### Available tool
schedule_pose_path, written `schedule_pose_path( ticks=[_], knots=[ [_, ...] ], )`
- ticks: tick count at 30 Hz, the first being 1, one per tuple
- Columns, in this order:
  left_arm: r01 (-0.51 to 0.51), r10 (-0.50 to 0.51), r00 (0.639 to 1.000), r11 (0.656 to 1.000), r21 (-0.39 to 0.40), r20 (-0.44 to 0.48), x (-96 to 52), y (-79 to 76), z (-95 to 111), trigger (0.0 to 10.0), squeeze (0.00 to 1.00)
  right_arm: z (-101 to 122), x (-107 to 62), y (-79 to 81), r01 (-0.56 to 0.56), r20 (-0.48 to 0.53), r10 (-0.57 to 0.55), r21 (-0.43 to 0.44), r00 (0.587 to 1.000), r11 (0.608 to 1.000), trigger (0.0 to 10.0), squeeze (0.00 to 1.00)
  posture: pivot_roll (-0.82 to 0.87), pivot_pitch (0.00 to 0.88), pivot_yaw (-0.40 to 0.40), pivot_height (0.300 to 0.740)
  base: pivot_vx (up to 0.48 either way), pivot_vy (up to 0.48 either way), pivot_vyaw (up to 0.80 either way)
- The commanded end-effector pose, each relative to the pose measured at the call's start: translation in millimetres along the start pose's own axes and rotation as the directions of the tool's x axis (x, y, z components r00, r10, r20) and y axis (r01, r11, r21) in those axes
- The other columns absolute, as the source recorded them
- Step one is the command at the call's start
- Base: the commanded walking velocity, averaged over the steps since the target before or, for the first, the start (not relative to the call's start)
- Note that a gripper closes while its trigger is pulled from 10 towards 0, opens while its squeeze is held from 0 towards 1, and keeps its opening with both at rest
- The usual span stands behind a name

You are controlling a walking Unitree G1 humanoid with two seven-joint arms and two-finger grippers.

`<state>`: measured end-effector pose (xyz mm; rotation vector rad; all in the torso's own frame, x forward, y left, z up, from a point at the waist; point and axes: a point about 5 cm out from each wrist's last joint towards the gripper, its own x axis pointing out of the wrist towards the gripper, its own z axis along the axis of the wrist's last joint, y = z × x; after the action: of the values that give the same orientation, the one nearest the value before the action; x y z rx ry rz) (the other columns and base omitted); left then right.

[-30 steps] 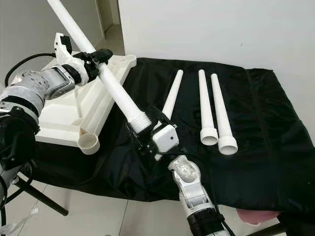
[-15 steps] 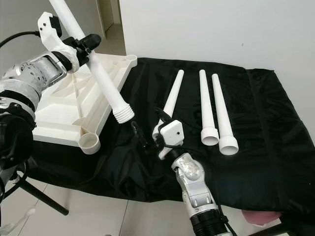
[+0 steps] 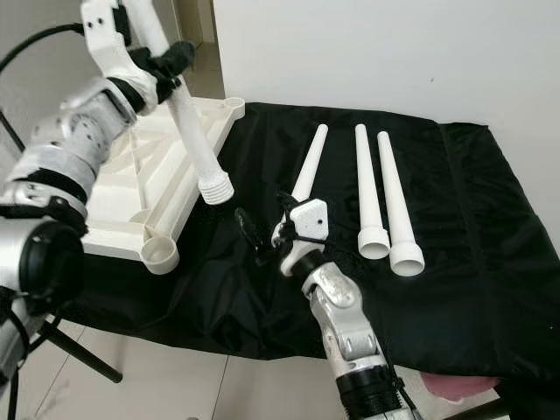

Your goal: Building children table

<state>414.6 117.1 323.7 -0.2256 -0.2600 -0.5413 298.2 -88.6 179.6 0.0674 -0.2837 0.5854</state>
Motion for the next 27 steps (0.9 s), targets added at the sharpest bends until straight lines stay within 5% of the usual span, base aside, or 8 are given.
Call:
schedule_pose_path(
  ticks=[1, 13, 27],
  knots=[
    [0.107, -0.109, 0.994, 0.993, 0.058, 0.021, 0.0, -9.0, 6.1, 10.0, 0.00, 2.6, 1.8, -1.4, 0.013, -0.015, -0.013, 0.004, 1.000, 1.000, 10.0, 0.00, -0.05, 0.021, 0.072, 0.740, 0.000, 0.000, 0.00],
    [0.273, -0.280, 0.959, 0.951, 0.145, 0.036, 1.3, -65.5, -4.9, 10.0, 0.00, 18.3, 22.9, 0.7, 0.023, -0.080, -0.029, -0.079, 0.996, 0.997, 10.0, 0.00, -0.05, 0.000, 0.065, 0.740, 0.000, 0.000, 0.00],
    [0.323, -0.330, 0.942, 0.940, 0.107, 0.056, -4.0, -87.6, -3.8, 10.0, 0.00, 18.6, 38.5, -3.8, 0.038, -0.127, -0.062, -0.180, 0.990, 0.983, 10.0, 0.00, -0.04, 0.000, 0.065, 0.740, 0.000, 0.000, 0.00]
  ],
)
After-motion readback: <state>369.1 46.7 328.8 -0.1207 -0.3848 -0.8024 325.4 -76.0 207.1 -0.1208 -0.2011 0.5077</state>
